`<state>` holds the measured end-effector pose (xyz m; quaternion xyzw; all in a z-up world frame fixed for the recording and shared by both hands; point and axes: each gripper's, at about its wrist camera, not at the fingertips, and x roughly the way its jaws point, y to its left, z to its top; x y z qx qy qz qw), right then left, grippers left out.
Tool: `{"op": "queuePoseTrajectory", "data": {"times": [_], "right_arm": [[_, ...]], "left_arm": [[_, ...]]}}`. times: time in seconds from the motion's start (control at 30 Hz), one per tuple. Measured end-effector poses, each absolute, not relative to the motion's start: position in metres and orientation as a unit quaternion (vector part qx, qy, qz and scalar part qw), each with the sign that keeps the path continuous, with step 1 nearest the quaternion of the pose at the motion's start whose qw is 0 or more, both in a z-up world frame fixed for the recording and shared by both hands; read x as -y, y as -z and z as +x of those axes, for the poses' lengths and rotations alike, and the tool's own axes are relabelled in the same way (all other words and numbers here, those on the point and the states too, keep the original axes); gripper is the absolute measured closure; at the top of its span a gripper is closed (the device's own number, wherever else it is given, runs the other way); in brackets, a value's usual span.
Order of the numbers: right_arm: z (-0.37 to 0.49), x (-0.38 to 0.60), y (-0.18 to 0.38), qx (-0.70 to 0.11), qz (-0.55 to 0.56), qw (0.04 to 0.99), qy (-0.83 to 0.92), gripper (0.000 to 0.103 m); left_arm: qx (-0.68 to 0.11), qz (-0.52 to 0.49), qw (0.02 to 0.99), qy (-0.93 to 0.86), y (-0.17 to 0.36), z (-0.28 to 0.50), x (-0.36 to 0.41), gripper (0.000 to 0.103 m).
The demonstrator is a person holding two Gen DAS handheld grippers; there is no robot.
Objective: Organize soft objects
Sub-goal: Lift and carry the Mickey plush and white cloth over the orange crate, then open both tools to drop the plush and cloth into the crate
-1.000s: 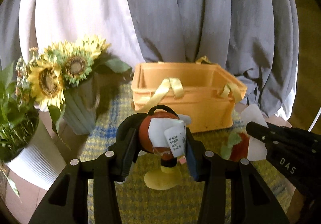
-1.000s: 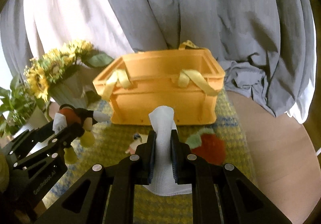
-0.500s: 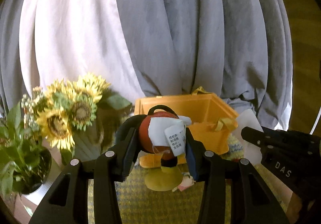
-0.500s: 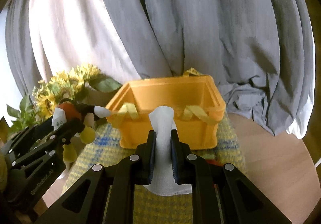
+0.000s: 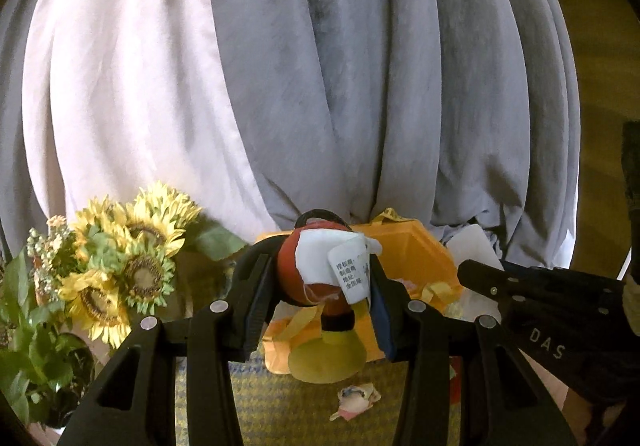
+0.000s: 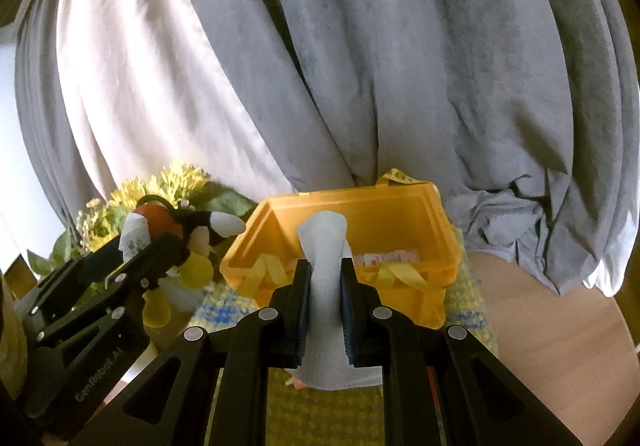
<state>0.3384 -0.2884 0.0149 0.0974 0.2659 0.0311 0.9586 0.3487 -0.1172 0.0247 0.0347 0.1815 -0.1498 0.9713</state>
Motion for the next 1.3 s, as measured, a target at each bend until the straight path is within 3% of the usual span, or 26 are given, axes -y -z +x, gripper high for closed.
{"op": "queuePoseTrajectory", "data": {"times": [0.73, 1.3], "right_arm": [[0.430, 0.315, -0.035, -0.287, 0.070, 0.955, -0.015, 0.088], [0.517, 0.343, 0.021, -0.383, 0.088, 0.919, -0.018, 0.088]], "left_arm": [[-0.182, 0.052, 0.969, 0.158, -0.046, 0.431, 0.151, 0.059], [-0.276, 0.073, 0.942, 0.175, 0.007, 0.509, 0.187, 0.058]]}}
